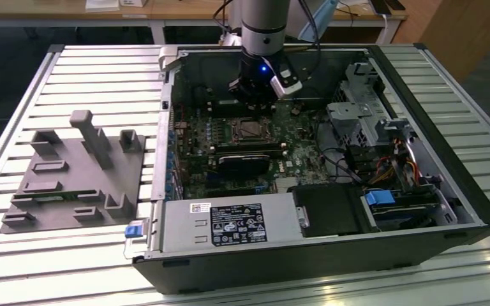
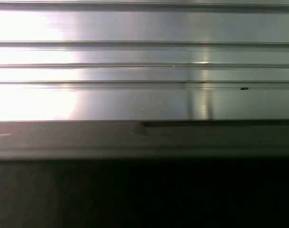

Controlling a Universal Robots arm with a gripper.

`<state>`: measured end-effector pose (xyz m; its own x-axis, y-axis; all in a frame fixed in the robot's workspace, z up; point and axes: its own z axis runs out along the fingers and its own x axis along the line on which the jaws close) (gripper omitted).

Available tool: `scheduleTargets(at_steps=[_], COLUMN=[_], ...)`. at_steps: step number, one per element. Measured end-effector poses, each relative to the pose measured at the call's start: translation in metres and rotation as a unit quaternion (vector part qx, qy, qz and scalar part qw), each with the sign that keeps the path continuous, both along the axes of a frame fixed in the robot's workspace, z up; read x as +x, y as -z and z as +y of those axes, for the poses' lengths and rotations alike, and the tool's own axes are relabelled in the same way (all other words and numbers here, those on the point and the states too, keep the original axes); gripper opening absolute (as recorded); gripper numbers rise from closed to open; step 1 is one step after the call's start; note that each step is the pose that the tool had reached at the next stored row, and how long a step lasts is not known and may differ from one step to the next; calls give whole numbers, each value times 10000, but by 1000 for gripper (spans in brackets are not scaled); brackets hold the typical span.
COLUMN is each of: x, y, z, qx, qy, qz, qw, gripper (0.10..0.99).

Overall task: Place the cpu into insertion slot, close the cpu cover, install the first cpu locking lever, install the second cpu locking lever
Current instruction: 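Install the first cpu locking lever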

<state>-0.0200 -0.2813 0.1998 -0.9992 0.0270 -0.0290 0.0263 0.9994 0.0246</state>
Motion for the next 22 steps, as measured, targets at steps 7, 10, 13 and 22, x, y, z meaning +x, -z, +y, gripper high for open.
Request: scheduleTargets(at_steps=[7,10,13,22], x=[0,0,0,2], y=[10,20,31,31], z=[7,12,20,35], qx=[-61,-83,-92,-88], qy=[1,1,1,0], qz=[0,1,1,-3], qw=[10000,10000,10000,10000], gripper=[114,114,114,114])
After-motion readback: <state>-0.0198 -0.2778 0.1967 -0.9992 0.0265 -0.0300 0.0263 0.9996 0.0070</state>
